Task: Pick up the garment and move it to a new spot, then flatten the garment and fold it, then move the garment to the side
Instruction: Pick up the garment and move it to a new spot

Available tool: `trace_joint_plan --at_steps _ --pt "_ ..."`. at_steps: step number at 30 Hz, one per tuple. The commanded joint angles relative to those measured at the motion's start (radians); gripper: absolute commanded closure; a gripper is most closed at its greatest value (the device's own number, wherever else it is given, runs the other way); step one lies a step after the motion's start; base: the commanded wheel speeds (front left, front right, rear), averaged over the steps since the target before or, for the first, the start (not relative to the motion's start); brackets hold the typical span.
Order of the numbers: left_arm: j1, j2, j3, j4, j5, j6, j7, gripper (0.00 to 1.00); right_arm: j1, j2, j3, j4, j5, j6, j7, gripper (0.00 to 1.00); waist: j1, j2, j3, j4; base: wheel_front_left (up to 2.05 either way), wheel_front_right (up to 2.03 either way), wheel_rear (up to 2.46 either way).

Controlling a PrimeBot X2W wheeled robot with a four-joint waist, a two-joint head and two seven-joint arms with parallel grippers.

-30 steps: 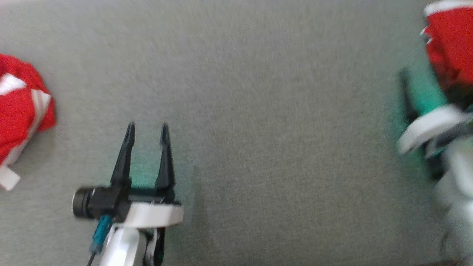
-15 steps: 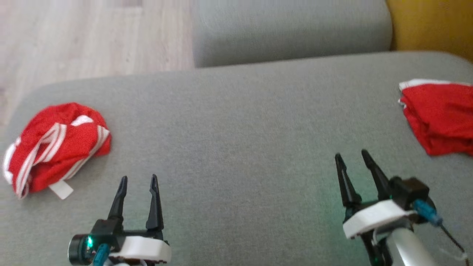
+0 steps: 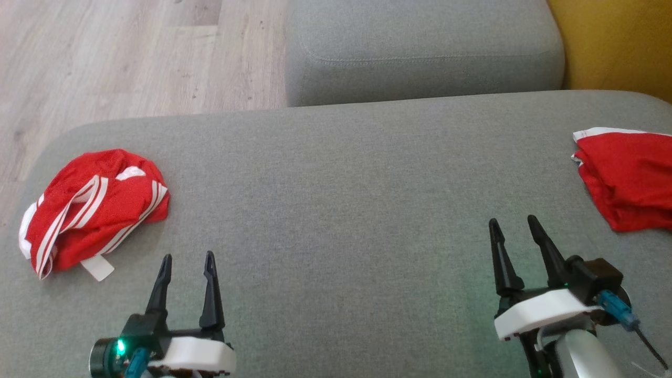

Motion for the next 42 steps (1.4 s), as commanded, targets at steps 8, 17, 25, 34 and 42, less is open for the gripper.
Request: trace_joint_plan --at_steps 8,17,25,34,42 --pt "-0.038 0.001 0.036 -0.033 0.009 0.004 -0.003 0.00 -0.020 0.009 0.005 -0.036 -0.020 0.007 -0.011 0.00 0.0000 -0.0001 0.010 0.007 0.00 0.00 0.00" --pt "-0.045 0.001 0.044 -0.045 0.003 0.016 -0.003 0.00 -0.012 0.005 0.000 -0.039 -0.022 0.007 -0.011 0.00 0.0000 -0.0001 0.028 0.131 0.00 0.00 0.00" --pt "-0.047 0.001 0.106 -0.061 0.010 0.016 -0.003 0.00 -0.035 0.007 0.023 -0.039 -0.024 0.007 -0.011 0.00 0.0000 -0.0001 0.066 0.345 0.00 0.00 0.00" --pt "-0.135 0.001 0.190 -0.084 0.022 -0.017 -0.003 0.00 -0.064 -0.018 0.027 -0.054 -0.037 0.007 -0.011 0.00 0.0000 -0.0001 0.164 0.422 0.00 0.00 0.00" --pt "-0.398 0.036 0.217 0.035 0.033 -0.092 -0.003 0.00 -0.147 -0.109 0.044 -0.076 -0.065 0.007 -0.011 0.00 0.0000 -0.0001 0.341 0.376 0.00 0.00 0.00"
